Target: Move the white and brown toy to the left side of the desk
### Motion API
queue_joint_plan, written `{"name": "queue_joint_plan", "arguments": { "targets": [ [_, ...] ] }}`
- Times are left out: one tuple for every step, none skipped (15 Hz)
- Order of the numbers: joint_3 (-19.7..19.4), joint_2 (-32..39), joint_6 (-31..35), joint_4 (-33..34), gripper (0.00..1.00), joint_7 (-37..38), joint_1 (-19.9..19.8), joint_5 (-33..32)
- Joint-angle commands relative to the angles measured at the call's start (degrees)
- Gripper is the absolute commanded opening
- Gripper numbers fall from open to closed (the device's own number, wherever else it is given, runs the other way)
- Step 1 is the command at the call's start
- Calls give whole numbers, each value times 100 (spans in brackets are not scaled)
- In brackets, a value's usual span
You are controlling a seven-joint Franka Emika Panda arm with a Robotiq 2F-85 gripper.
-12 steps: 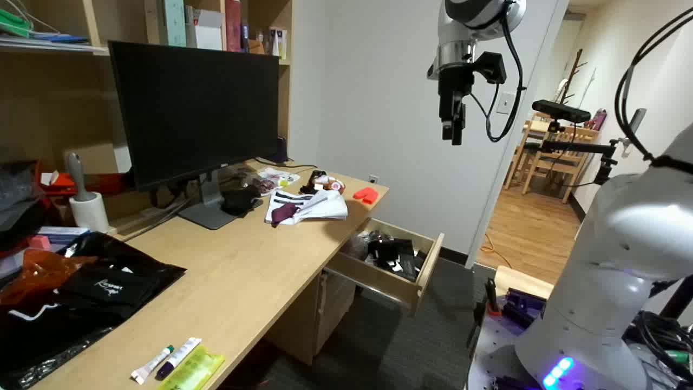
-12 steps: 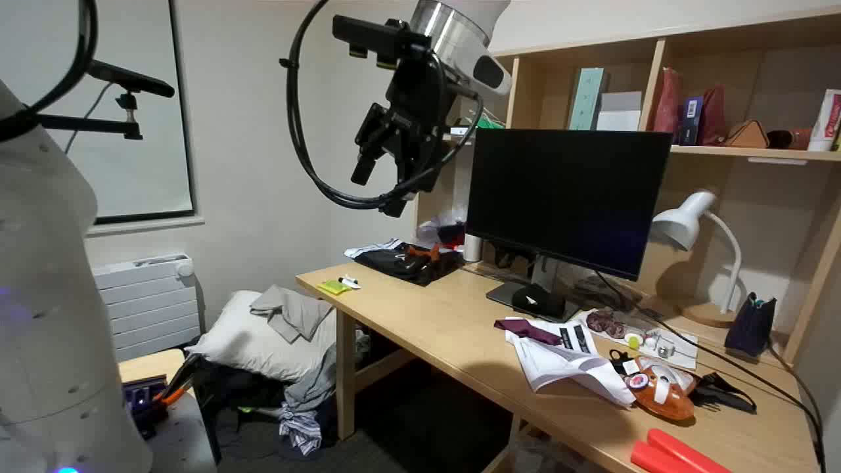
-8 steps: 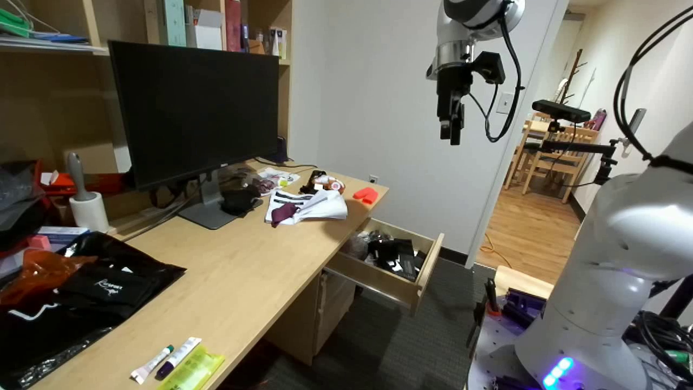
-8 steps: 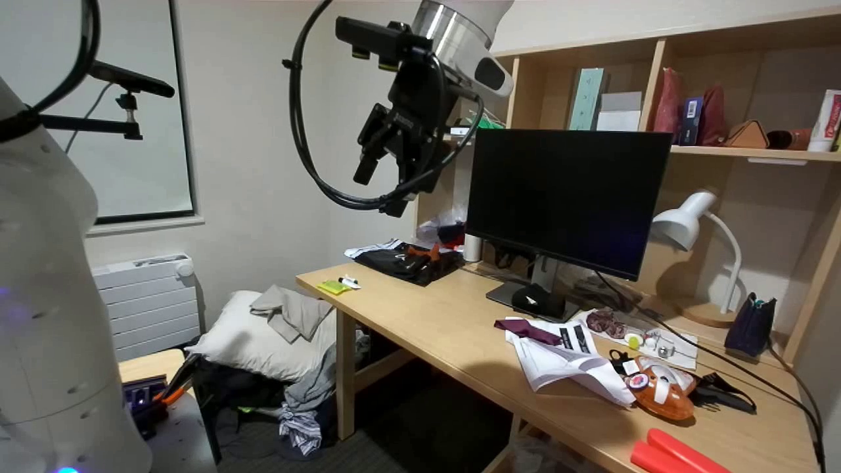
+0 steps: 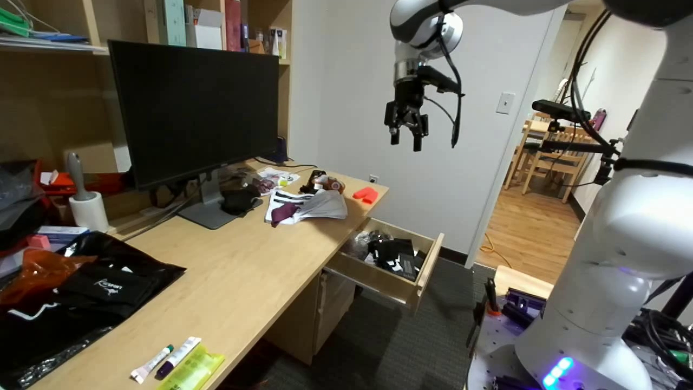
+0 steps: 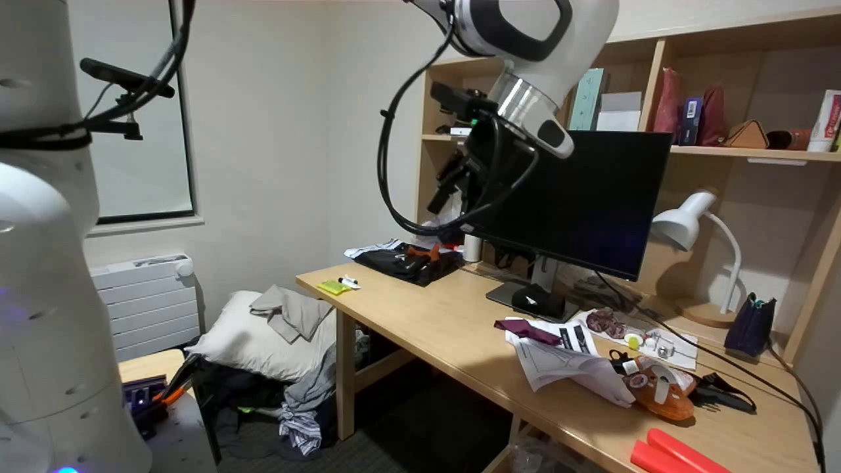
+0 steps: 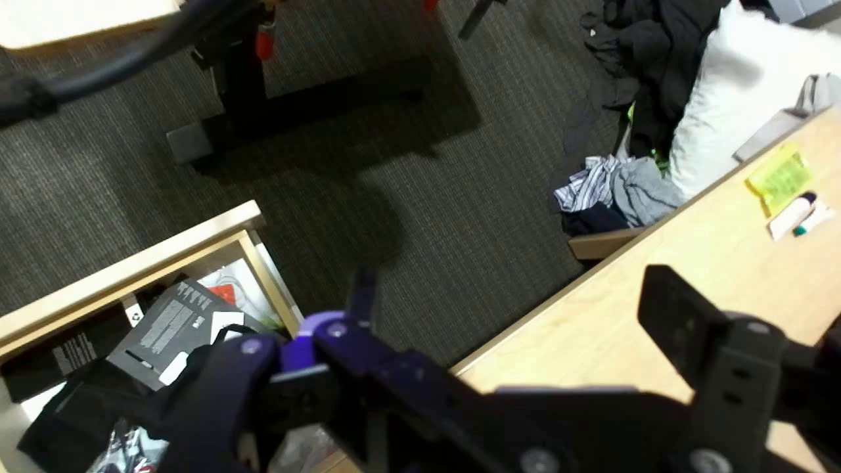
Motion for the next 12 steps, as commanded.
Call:
{"name": "queue_joint_plan", "arguments": {
  "targets": [
    [165,1424,-110,1452,100,707,-502,373],
    [174,1725,-11,1796,100,915,-630,406],
    [189,2012,48,2135,100,1085,-751,450],
    [197,2255,164,2474,100,1232,-875,466],
    [224,2481,128,2815,100,1353,-989,427],
    [315,2554,-67,2983,100,1249,-1120,478],
    [359,2211,231,2372,100,1105,-1029,230],
    [393,2374,173,2614,100,1104,-1131,259],
    [415,2459,144,2746,100,1104,-1184,278],
    [426,2499,122,2818,100,1106,-1206,282],
    [433,2505,114,2843,100,1116,-1206,282],
    [442,2505,107,2859,100,1134,-1203,284]
  ]
}}
